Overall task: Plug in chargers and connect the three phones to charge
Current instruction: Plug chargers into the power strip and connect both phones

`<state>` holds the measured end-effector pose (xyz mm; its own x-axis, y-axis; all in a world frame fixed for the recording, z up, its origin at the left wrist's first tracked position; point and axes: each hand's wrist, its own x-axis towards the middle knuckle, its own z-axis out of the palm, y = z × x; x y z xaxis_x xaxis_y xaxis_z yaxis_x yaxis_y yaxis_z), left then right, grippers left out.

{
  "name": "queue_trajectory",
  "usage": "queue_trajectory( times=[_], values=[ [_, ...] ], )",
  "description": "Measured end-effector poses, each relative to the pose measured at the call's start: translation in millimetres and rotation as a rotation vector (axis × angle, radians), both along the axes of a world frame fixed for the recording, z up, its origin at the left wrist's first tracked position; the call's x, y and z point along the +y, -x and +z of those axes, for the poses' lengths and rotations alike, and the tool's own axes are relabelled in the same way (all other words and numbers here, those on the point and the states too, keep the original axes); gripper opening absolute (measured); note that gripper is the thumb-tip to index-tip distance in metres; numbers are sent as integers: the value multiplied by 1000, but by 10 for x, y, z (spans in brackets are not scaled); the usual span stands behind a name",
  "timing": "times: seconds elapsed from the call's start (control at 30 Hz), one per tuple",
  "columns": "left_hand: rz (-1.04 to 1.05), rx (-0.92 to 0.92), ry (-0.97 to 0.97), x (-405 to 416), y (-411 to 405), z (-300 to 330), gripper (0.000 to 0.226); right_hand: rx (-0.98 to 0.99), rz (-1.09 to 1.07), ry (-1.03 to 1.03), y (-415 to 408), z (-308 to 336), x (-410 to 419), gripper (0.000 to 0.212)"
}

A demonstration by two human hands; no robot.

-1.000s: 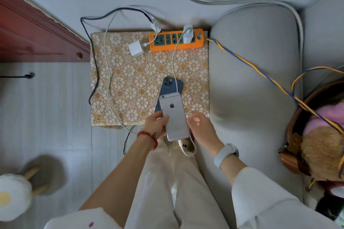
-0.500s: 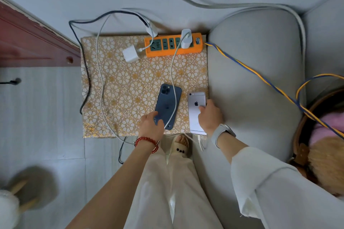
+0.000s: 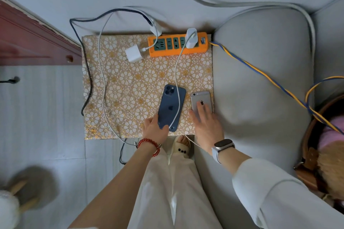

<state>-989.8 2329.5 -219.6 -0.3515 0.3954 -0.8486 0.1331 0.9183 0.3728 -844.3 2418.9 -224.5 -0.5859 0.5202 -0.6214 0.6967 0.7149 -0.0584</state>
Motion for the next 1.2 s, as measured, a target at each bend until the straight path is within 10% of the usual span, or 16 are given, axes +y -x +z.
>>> queue_trajectory(
  times=[0.23, 0.37, 0.6, 1.2],
  values=[
    [43, -111, -17, -20, -62, 46, 51, -33, 13, -15, 109, 123, 73, 64],
    [105, -79, -49, -44, 62, 31, 43, 189, 363, 65, 256, 100, 53, 58],
    [94, 115, -57, -161, 560, -49, 35, -31, 632, 114, 284, 140, 149, 27],
    [-341, 472, -301, 982, 1558, -261, 73, 120, -146, 20, 219, 106, 258, 33]
  ],
)
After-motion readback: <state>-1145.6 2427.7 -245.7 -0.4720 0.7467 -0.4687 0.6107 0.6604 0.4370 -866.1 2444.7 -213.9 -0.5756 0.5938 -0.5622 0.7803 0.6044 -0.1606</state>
